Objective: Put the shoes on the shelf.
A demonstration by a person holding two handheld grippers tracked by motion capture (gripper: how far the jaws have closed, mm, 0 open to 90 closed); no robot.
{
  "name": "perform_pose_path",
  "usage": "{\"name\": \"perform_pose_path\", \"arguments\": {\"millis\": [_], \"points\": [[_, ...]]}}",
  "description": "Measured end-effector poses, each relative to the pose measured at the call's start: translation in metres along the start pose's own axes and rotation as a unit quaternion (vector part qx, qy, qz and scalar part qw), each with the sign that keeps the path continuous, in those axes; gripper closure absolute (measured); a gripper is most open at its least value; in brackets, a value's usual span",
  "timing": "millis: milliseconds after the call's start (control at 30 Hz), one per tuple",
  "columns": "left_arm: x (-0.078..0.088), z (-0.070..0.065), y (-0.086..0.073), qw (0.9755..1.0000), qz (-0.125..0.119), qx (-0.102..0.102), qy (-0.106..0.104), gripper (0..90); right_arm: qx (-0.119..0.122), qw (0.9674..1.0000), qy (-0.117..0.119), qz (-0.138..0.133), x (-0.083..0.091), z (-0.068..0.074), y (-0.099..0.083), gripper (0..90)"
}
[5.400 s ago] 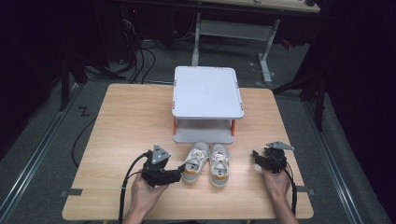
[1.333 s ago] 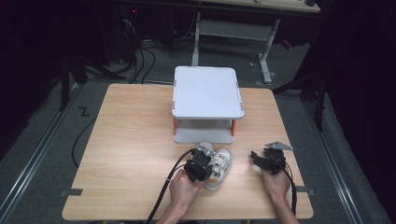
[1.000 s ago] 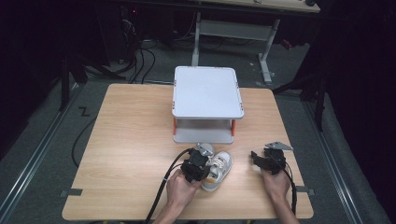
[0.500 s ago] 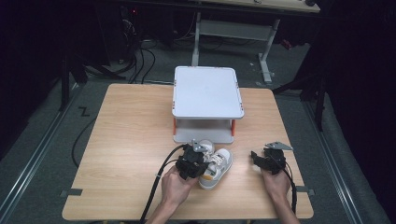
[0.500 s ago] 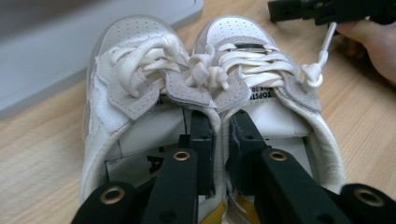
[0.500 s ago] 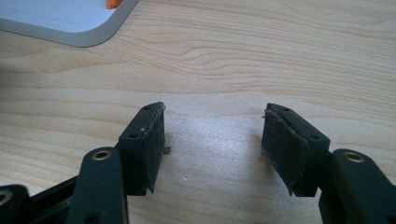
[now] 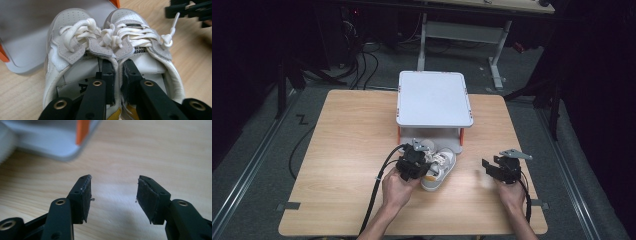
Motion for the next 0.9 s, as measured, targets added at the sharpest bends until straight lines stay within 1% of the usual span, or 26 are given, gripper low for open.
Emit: {"name": "perform_pose_path", "arguments": {"millis": [100,133,167,200,267,333,433,500,600,633,667,733,833,900], "points": [[-0.004,0.004,0.005,1.0,-0.002,-0.002,0.005,81.6,0.013,0.9995,0.016,-0.023,0.012,0.006,0.015,46.5],[-0.005,0.005,0.006,1.0,-0.002,-0.003,0.007,81.6,0.018,0.999,0.023,-0.035,0.018,0.009,0.022,48.3],[-0.006,0.006,0.008,0.9999,0.0,-0.009,0.012,81.6,0.022,0.9985,0.027,-0.042,0.021,0.011,0.027,50.6],[-0.007,0.007,0.009,0.9998,0.0,-0.011,0.016,81.6,0.028,0.9975,0.041,-0.049,0.027,0.015,0.034,56.2],[-0.009,0.009,0.012,0.9996,0.0,-0.017,0.023,81.6,0.038,0.9963,0.056,-0.053,0.032,0.02,0.046,62.7],[-0.01,0.012,0.014,0.9995,0.0,-0.018,0.025,81.6,0.032,0.9953,0.074,-0.054,0.034,0.021,0.054,64.7],[-0.013,0.016,0.017,0.9994,0.0,-0.017,0.029,81.5,0.023,0.9938,0.09,-0.06,0.038,0.023,0.069,64.4],[-0.015,0.018,0.019,0.9994,-0.005,-0.015,0.031,81.5,0.024,0.9927,0.095,-0.07,0.043,0.024,0.078,62.6],[-0.019,0.022,0.021,0.9994,-0.017,-0.003,0.03,81.5,0.021,0.9902,0.103,-0.092,0.053,0.026,0.097,60.2],[-0.021,0.024,0.021,0.9993,-0.019,0.0,0.03,81.5,0.019,0.9898,0.104,-0.096,0.055,0.027,0.101,60.3],[-0.022,0.025,0.021,0.9994,-0.018,0.0,0.031,81.5,0.017,0.9885,0.108,-0.104,0.059,0.028,0.109,61.1],[-0.024,0.027,0.022,0.9992,-0.02,0.002,0.034,81.5,0.022,0.9873,0.109,-0.114,0.062,0.03,0.116,62.2],[-0.029,0.031,0.022,0.9991,-0.018,0.006,0.039,81.5,0.033,0.9853,0.111,-0.125,0.066,0.038,0.129,63.7],[-0.031,0.032,0.023,0.9989,-0.018,0.006,0.042,81.5,0.039,0.9847,0.113,-0.126,0.064,0.044,0.137,64.6]]}}
Point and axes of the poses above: each handheld gripper's, and its own axes: x roughly backward along the jaws, y roughly out of its top, z roughly to its left, the point moved 5 cm from there along -x, roughly forward along the jaws, and after that the axes turned 12 degrees about -y, right-handed, at the moved point
